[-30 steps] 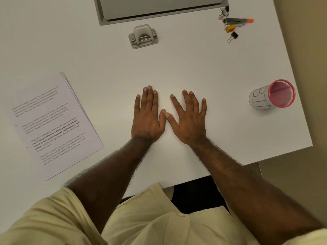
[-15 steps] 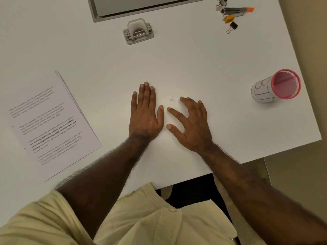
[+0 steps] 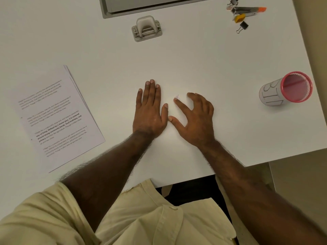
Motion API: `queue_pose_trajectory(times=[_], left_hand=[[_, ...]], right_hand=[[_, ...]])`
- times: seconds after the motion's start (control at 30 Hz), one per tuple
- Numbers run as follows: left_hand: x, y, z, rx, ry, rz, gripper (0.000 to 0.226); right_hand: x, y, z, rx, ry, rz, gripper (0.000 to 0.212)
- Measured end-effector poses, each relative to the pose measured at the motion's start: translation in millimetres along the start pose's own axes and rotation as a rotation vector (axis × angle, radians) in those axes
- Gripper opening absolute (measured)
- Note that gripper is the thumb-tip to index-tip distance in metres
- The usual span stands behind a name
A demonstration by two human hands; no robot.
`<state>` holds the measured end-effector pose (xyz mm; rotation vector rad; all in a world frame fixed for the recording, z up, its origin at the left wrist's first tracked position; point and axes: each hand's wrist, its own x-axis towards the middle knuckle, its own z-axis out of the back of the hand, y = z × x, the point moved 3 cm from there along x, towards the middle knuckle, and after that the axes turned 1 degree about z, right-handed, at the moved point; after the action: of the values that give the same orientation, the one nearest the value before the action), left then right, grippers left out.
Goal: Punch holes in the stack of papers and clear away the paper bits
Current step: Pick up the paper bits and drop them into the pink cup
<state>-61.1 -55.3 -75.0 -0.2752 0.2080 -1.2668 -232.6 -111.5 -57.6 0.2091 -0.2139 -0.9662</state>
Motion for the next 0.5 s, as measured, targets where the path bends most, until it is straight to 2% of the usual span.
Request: queue_pose_trajectory(times=[0.13,0.2,0.5], left_hand=[[-0.4,-0.3,-1.5,-0.007,-0.022,-0.001,0.070],[-0.1,-0.2,-1.5,-0.008,-0.032,-0.004,0.069],[-0.8,-0.8,-0.3,-0.010,-0.034,-0.001,0.069]], right_hand=[[14.3,-3.8,16.5,0.244,-0.014,0.010,0.044],[24.8,-1.7,19.9,0.261,0.013,0.050,0.039],[60.2,15.4,19.7,0.162,0.359,0.196,0.050]])
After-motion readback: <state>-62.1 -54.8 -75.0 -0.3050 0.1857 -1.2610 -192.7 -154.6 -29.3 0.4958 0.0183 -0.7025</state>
